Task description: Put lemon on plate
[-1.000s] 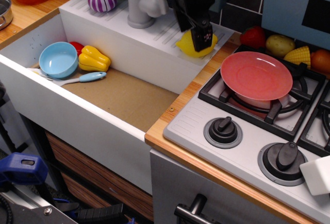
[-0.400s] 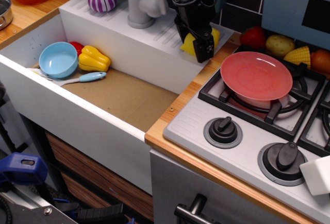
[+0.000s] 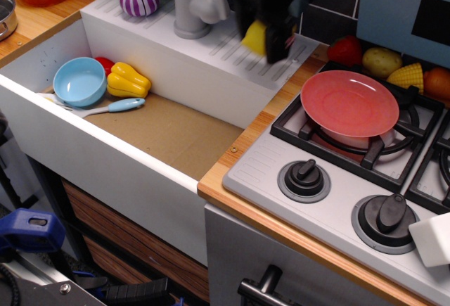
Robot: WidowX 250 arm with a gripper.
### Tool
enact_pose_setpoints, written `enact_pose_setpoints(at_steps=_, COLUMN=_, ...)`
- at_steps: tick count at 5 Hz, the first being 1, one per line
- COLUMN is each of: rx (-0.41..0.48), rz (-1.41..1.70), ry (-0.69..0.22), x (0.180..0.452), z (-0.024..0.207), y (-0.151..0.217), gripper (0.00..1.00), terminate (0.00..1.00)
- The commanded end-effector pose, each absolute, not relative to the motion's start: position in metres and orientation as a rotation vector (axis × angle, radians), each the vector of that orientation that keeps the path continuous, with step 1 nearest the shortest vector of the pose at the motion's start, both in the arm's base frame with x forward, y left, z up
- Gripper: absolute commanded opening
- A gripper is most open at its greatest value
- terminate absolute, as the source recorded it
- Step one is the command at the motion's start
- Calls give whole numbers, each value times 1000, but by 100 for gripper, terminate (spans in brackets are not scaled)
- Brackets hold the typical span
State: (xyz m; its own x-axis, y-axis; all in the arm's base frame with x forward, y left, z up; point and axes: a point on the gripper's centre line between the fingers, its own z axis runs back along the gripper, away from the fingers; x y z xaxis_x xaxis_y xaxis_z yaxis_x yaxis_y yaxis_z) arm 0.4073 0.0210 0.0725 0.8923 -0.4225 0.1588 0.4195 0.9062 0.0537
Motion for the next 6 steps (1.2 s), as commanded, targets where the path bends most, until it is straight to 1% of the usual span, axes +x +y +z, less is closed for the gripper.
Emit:
enact_pose_setpoints(at_steps=1, rx=51, rz=-400, ry=-232, x=400, z=125, y=-23, gripper=0, terminate=0)
enact_pose_setpoints(at_steps=2, rx=5, rz=-310, ry=-222, x=388, z=121, y=-52, gripper=0, terminate=0)
enact_pose_setpoints(at_steps=3, rx=-25, rz=-269, ry=-216, x=375, z=106, y=-67, gripper=0, terminate=0)
enact_pose_setpoints(at_steps=4, rx=-33, rz=-260, ry=-204, x=364, z=100, y=-71, gripper=100, terminate=0)
enact_pose_setpoints(at_steps=5, rx=-39, rz=-233, ry=-237, x=365, z=96, y=-69, gripper=100, terminate=0)
enact_pose_setpoints(at_steps=6, rx=-39, rz=-233, ry=-237, x=365, z=96, y=-69, gripper=100, terminate=0)
